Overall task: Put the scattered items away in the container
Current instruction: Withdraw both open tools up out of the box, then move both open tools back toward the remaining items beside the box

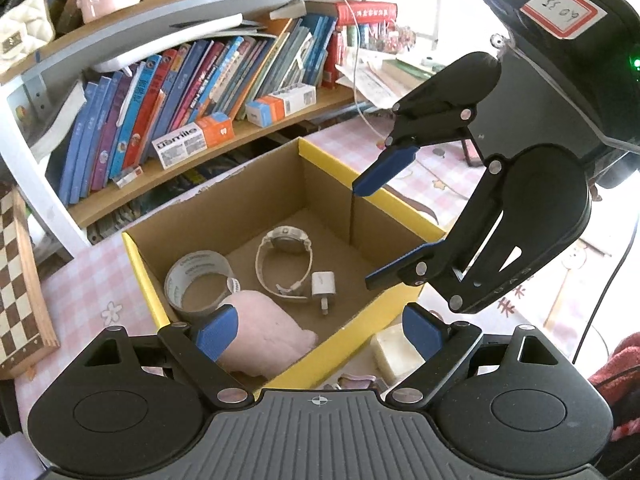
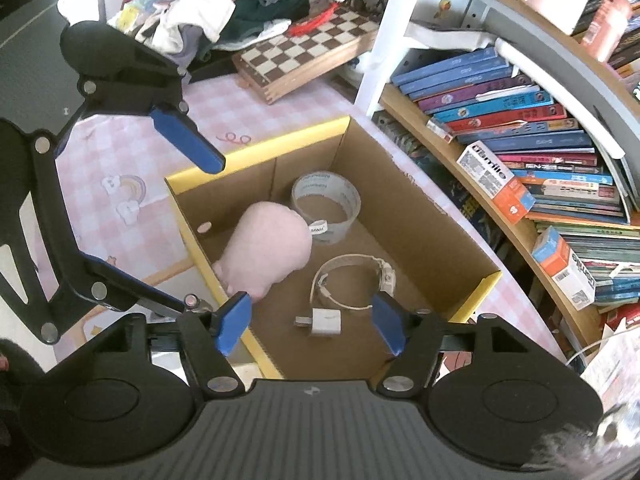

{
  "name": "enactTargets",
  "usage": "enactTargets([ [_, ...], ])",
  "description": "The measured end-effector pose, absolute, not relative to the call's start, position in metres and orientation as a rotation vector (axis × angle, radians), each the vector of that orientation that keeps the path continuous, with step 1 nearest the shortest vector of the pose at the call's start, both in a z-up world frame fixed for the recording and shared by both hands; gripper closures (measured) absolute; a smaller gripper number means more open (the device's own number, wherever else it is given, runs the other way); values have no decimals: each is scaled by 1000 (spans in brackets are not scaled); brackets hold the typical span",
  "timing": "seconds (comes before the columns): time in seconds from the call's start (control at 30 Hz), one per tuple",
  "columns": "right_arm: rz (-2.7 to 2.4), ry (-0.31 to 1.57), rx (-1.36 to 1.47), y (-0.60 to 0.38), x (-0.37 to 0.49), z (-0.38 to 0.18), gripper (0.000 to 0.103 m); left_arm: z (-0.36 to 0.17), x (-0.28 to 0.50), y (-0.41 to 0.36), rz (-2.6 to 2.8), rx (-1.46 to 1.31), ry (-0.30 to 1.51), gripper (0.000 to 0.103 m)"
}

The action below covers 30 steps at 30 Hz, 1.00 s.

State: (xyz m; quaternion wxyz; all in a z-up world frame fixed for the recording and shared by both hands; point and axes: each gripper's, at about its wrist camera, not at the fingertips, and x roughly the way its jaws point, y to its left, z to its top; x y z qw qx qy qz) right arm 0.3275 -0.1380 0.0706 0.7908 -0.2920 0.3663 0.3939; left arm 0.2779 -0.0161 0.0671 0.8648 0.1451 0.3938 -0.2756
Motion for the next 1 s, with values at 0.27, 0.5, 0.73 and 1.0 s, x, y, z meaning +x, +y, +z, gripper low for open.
enactTargets([
  [0.27,794,704,-537,-144,298,80,35,70,243,-5,-521,288,752,11],
  [0.5,718,644,-424,-151,271,86,34,71,204,15,-452,250,712,11],
  [0.73,602,625,-320,-168,245,87,32,71,181,24,-415,222,690,11],
  [1.0,454,583,-259,-189,209,81,26,61,154,26,-365,120,656,11],
])
